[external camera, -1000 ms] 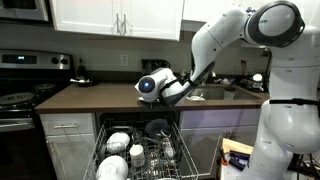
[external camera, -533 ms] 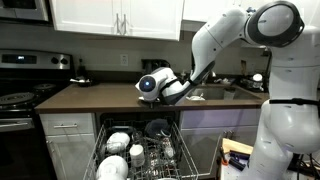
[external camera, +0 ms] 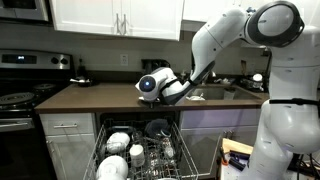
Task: Get the rightmost plate on the plate dryer then put it on the counter
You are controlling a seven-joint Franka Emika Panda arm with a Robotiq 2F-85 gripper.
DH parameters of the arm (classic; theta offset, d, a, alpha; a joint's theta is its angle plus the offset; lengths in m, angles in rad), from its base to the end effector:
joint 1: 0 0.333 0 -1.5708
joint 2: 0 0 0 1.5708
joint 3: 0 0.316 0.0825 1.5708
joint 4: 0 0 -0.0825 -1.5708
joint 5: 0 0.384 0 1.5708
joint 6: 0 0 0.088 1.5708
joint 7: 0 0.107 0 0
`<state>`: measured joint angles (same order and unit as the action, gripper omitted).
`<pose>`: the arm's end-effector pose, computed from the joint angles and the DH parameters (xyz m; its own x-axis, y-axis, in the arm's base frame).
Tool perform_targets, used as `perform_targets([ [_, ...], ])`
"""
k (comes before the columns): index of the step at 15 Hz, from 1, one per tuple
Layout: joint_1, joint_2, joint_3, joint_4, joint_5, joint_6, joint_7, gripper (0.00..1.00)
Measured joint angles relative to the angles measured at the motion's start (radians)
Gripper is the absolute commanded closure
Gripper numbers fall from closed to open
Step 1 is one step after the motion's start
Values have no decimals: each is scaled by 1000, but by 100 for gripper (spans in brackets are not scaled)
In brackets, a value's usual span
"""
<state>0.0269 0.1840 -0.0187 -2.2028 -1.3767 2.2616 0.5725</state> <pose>0.5518 -0.0213 0.3029 0.9027 0.4286 -0.0383 0.2704 -0.4957 0.8253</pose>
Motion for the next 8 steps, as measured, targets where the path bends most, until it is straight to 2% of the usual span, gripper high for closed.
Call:
perform_targets([
  [7,0,-1,5,0,5,0,0,99],
  [8,1,-1,6,0,7,0,0,92],
])
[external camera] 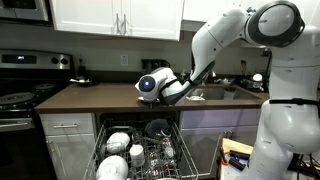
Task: Get the rightmost plate on the plate dryer then put it on the counter
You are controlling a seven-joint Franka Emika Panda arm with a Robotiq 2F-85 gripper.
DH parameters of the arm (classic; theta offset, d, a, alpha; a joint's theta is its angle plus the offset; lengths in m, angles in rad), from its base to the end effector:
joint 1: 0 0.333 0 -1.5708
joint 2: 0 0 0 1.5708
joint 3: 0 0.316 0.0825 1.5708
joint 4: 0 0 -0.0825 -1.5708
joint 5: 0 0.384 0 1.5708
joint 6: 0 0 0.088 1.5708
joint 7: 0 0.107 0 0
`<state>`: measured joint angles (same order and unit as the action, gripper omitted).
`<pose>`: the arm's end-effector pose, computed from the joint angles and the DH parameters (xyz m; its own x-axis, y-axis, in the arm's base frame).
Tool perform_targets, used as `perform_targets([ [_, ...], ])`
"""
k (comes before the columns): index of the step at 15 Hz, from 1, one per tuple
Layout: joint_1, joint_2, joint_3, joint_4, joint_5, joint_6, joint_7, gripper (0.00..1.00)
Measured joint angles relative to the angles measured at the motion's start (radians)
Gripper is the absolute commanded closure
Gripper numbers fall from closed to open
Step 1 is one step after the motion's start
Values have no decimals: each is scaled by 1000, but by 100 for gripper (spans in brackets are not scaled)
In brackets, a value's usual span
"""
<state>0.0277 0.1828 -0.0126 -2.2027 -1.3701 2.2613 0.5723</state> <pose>0.5518 -0.0175 0.3035 0.9019 0.4305 -0.0351 0.2705 -0.4996 0.8229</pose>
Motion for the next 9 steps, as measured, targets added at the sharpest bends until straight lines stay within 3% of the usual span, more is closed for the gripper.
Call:
perform_targets([
  [4,1,2,7,-3,12,0,-1,71],
  [6,1,4,12,-4,27,0,-1,66],
  [9,1,6,15,-4,37,0,-2,70],
])
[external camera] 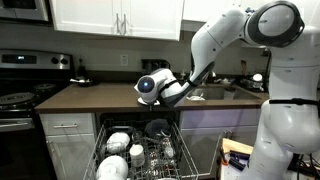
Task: Get the rightmost plate on the plate dryer then put it on the counter
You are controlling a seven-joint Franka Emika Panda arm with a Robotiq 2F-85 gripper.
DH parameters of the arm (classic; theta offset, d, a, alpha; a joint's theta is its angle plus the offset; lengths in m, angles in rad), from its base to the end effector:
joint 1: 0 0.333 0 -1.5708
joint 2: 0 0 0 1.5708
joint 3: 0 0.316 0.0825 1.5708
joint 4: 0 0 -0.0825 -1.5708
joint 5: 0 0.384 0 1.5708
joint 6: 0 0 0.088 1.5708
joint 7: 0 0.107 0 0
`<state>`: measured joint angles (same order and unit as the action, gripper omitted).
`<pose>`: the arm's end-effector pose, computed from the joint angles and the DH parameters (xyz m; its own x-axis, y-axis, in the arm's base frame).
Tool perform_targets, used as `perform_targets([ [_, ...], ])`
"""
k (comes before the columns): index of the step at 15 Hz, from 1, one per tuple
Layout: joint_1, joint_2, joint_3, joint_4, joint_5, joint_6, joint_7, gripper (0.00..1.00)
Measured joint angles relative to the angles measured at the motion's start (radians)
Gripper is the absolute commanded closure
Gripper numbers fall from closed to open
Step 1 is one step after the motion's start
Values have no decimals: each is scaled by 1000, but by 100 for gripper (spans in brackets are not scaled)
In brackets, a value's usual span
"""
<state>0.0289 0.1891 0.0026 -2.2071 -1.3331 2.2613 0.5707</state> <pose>0.5497 -0.0084 0.2975 0.9057 0.4224 -0.0348 0.2756 -0.5245 0.8055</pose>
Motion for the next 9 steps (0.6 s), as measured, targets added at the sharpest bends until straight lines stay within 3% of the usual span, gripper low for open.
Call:
perform_targets([
  [1,0,1,0,0,2,0,0,74],
  [5,0,1,0,0,3,0,0,69],
  [9,-2,1,-4,-4,4,0,-1,71],
])
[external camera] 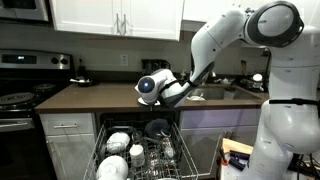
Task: Get the rightmost plate on the plate dryer then put it on the counter
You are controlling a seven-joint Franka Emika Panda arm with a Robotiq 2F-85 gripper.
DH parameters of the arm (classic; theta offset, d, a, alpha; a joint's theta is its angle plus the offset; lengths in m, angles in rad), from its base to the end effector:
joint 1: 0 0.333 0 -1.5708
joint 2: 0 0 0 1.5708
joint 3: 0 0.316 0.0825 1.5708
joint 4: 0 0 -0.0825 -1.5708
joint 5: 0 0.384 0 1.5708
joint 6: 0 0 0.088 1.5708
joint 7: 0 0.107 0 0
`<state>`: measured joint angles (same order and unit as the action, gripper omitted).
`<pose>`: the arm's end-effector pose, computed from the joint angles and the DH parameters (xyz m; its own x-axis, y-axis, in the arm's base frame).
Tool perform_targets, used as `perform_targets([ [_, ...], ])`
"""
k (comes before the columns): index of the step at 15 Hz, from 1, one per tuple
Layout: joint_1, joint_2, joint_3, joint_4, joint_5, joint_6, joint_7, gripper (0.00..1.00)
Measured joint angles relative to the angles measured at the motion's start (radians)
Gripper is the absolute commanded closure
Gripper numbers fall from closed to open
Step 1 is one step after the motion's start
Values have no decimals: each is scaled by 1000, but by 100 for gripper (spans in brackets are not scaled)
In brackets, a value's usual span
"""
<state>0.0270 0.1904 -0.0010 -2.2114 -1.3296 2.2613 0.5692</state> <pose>0.5481 -0.0114 0.2950 0.9085 0.4160 -0.0405 0.2773 -0.5274 0.8031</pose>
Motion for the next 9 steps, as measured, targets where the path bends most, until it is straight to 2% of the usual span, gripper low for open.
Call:
perform_targets([
  [1,-1,0,-2,-2,0,0,0,85],
  [2,-1,0,-5,-3,0,0,-1,81],
  [4,-3,0,-11,-4,0,0,-2,85],
  [7,-10,0,-18,-5,0,0,-4,74],
  [9,-13,0,-21,-5,0,0,-6,49],
])
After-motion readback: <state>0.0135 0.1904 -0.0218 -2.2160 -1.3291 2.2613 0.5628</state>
